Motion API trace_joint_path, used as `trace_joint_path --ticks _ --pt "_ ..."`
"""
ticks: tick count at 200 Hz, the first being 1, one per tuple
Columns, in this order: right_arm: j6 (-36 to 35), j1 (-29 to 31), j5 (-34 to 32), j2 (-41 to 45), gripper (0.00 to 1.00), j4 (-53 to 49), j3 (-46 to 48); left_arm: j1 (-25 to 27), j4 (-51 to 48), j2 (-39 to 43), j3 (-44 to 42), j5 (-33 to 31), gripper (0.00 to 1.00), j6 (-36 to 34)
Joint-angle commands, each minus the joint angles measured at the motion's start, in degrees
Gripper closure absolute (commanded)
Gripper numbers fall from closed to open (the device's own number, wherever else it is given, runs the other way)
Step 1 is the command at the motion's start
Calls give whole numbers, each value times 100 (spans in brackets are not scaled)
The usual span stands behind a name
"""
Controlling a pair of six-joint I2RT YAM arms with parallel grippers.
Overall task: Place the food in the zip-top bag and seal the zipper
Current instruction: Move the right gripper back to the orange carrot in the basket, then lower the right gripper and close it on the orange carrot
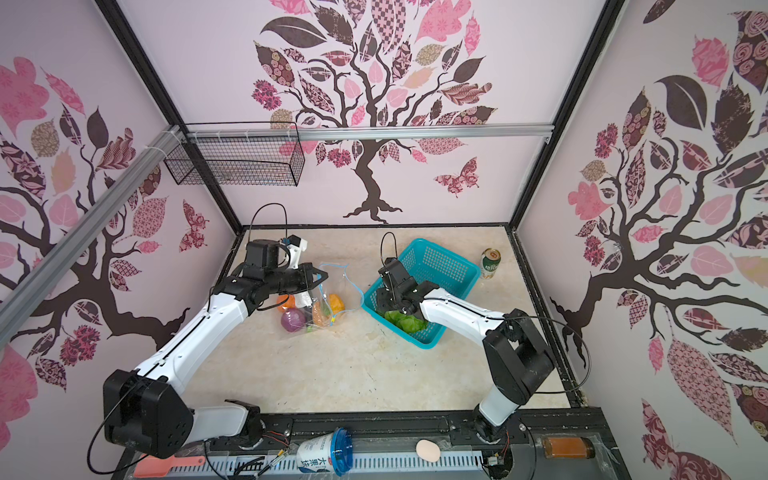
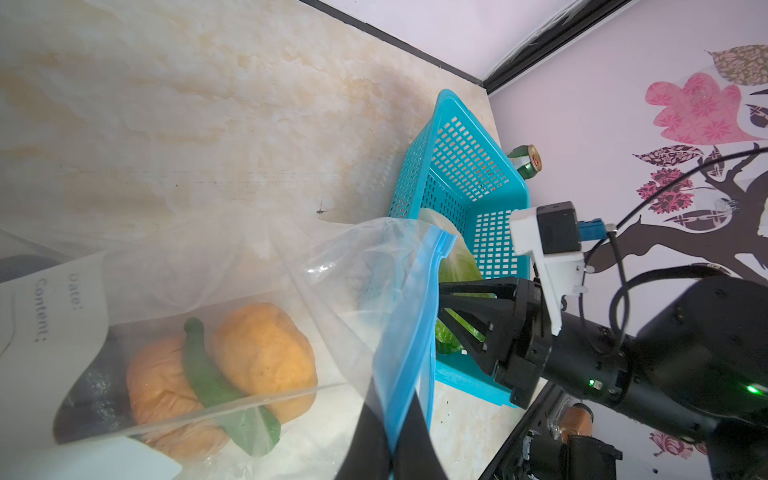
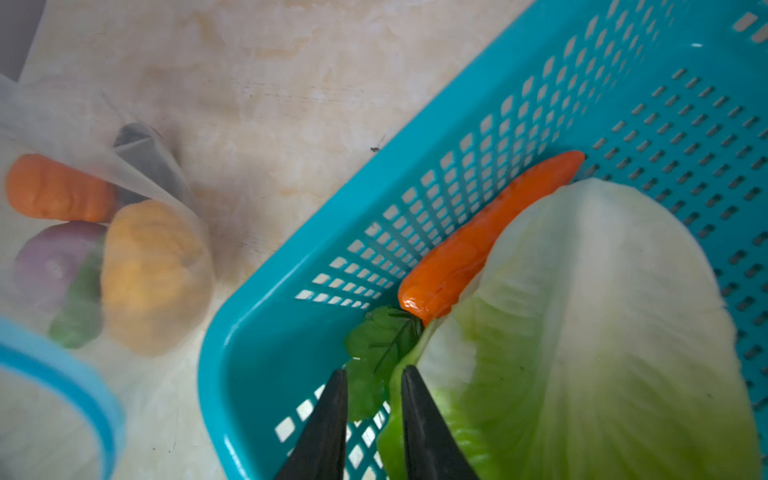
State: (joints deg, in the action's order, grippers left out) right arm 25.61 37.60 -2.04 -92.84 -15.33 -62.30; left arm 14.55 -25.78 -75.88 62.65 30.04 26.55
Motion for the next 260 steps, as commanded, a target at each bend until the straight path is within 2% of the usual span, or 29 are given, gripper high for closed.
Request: trace_joint_path --ticks 1,30,94,126,172,218,260 --pt "214 -266 227 -130 73 101 184 -22 94 99 -122 -27 100 -88" --pt "211 -595 322 -97 72 138 475 -21 91 51 -116 -24 100 -79" --pt "-197 -1385 -182 88 70 -38 659 -22 91 4 -125 -17 100 -81" --pt "-311 -1394 -381 22 63 -190 476 -18 91 14 -122 -29 100 -81" --pt "-211 -1282 337 19 46 -349 74 -20 82 37 -112 -33 100 -79" --pt "99 -816 671 -245 46 -57 -176 -20 56 83 -111 -71 100 -127" --pt "293 -737 908 -770 46 130 -361 -18 21 159 -96 -148 100 -169"
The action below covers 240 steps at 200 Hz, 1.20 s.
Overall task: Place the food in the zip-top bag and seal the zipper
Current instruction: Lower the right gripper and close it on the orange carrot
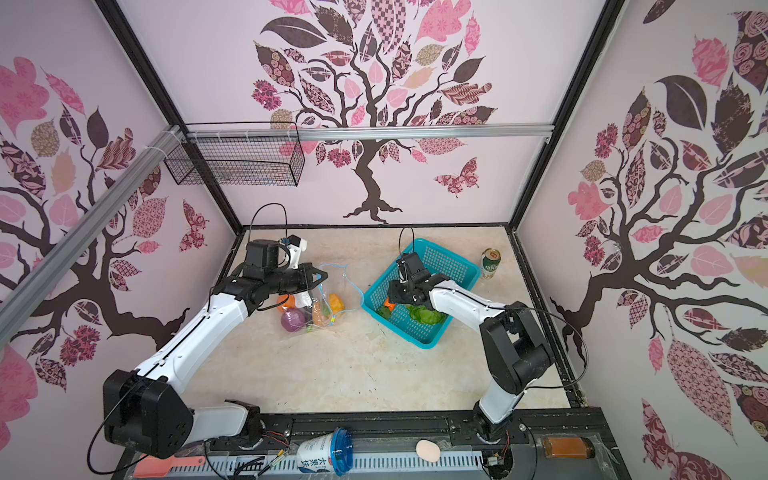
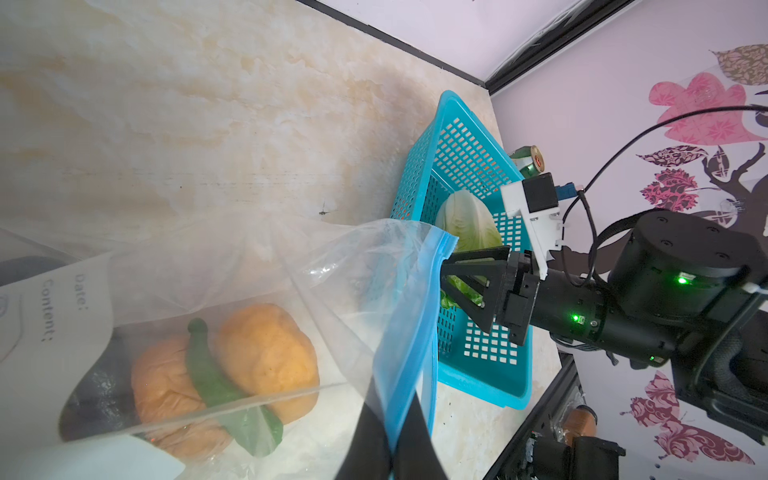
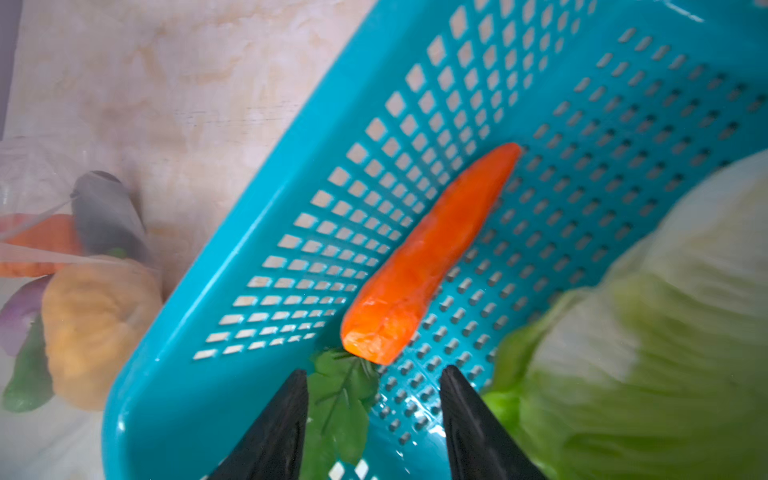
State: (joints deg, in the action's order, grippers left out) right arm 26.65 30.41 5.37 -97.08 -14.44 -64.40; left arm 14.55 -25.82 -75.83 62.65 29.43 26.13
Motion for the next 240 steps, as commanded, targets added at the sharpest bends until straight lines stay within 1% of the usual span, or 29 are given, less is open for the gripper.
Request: trace_joint_path --ticks 1,36,60,79,125,146,164,200,240 --pt "194 -13 162 -355 46 39 -151 -20 25 156 -100 -91 100 -127" --pt "241 -10 -75 -612 44 51 -195 -16 17 187 -91 -106 100 -135" --pt "259 -12 -303 -803 35 91 -239 -15 25 196 -93 -79 100 -118" --pt "266 -18 -394 -1021 32 89 -356 -18 25 198 -93 -72 100 -114" --pt "334 -17 -543 -1438 32 88 -590 -18 25 208 -88 -70 100 -117" --pt "357 -14 -654 -1514 35 81 -573 -18 25 228 -95 -69 100 -123" --pt "372 -23 -711 -1549 43 62 -508 -22 25 228 -82 -73 100 -127" --pt "437 -48 -695 -1473 54 166 -291 -22 25 236 -86 -66 100 -132" --pt "530 -168 -534 -1294 67 257 -171 -15 18 236 -87 -69 100 -130"
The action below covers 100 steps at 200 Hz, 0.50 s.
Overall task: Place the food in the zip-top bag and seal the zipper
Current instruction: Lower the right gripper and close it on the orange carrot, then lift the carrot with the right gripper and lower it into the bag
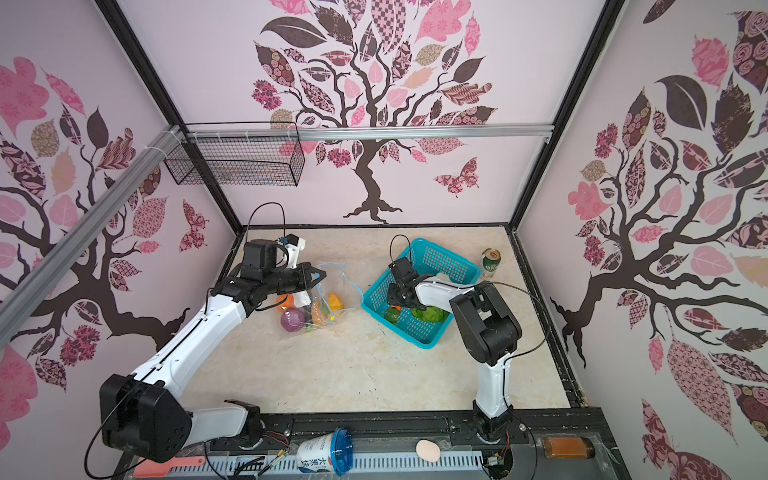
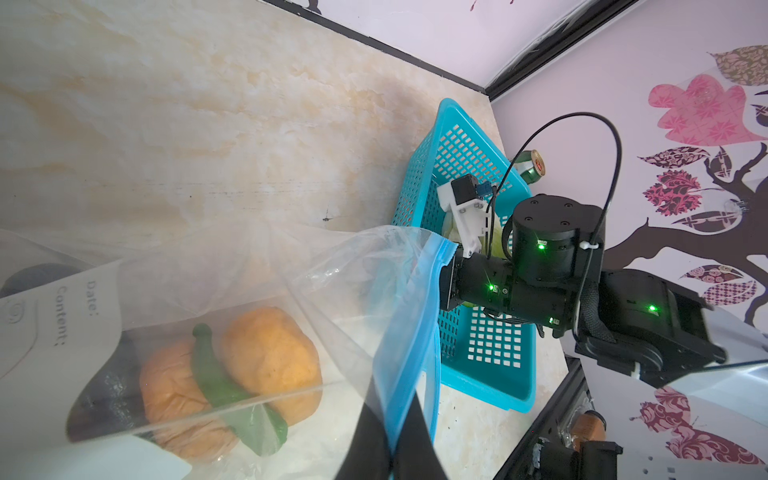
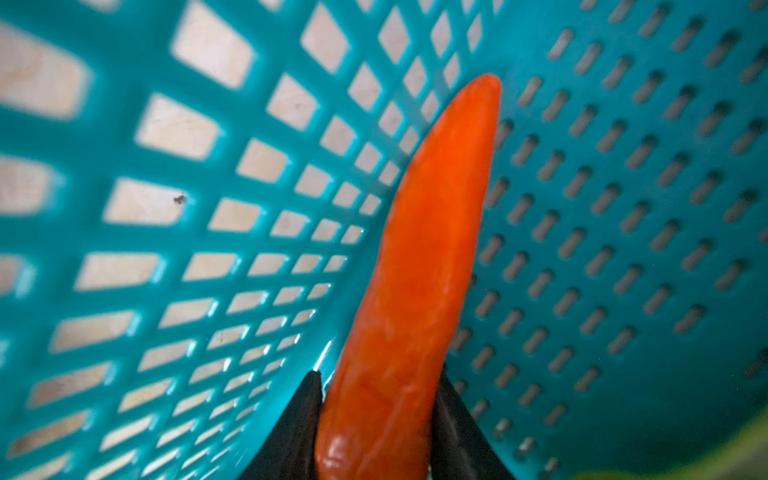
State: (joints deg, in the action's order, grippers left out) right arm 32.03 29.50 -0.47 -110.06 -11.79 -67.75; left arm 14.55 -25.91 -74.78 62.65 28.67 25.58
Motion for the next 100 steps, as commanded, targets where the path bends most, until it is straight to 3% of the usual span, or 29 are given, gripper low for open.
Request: trace_joint_path --ticks 1,46,100 --pt "-6 -80 53 8 68 -3 169 -18 30 135 -87 7 100 -73" --pt "125 -291 580 504 76 206 354 -20 25 132 -85 5 100 -73" --pt "16 -544 1321 1606 77 437 617 -17 25 137 -86 7 100 -72"
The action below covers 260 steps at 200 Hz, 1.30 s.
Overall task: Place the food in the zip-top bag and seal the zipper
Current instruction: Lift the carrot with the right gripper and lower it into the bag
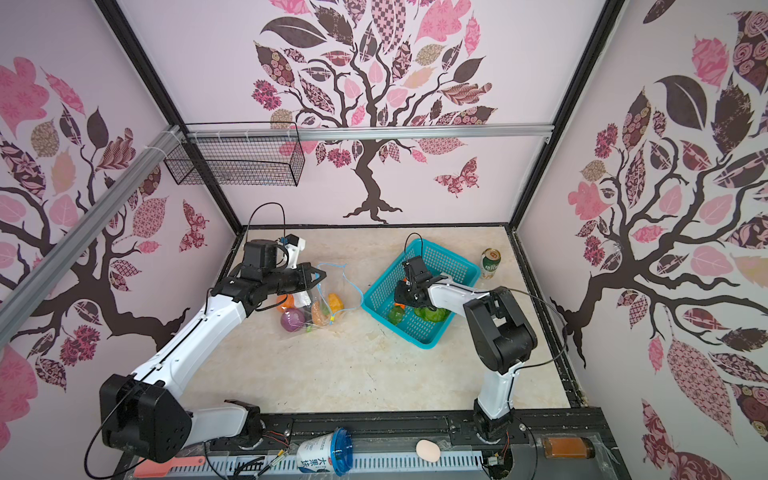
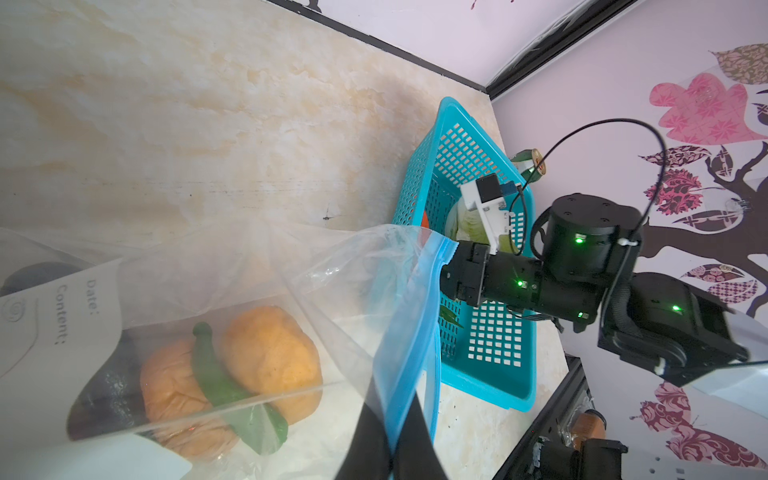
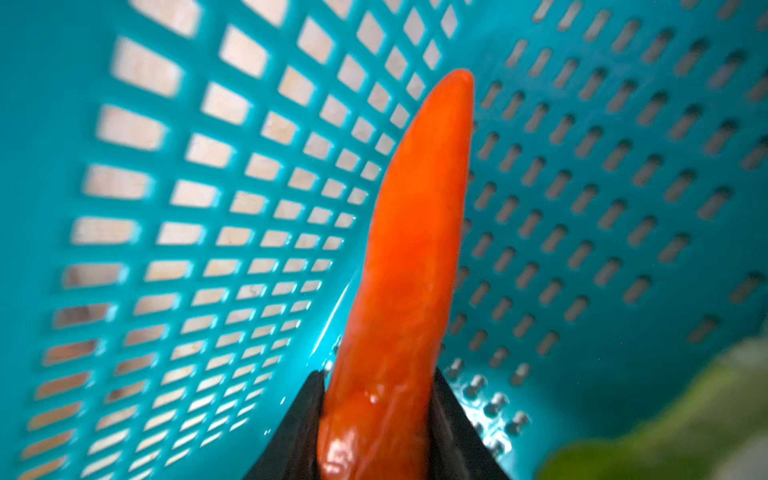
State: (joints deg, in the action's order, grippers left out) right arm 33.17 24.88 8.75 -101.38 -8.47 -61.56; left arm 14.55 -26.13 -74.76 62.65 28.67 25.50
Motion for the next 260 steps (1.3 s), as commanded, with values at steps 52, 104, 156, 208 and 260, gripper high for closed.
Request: trace_joint_path --ticks 52,104,156,208,260 --pt "-266 -80 1174 1681 77 432 83 -21 55 126 -86 36 100 -45" --pt "-227 266 1584 1991 77 1009 -131 -21 63 163 -84 60 100 -40" --pt "-864 1213 1866 1622 78 910 -576 -21 59 157 -79 97 100 -35" --pt "-1069 1753 2516 1156 78 453 -927 -21 38 138 -62 79 100 -54" --pt "-1200 1826 2305 789 77 -164 -1167 -21 20 189 -59 92 100 -65"
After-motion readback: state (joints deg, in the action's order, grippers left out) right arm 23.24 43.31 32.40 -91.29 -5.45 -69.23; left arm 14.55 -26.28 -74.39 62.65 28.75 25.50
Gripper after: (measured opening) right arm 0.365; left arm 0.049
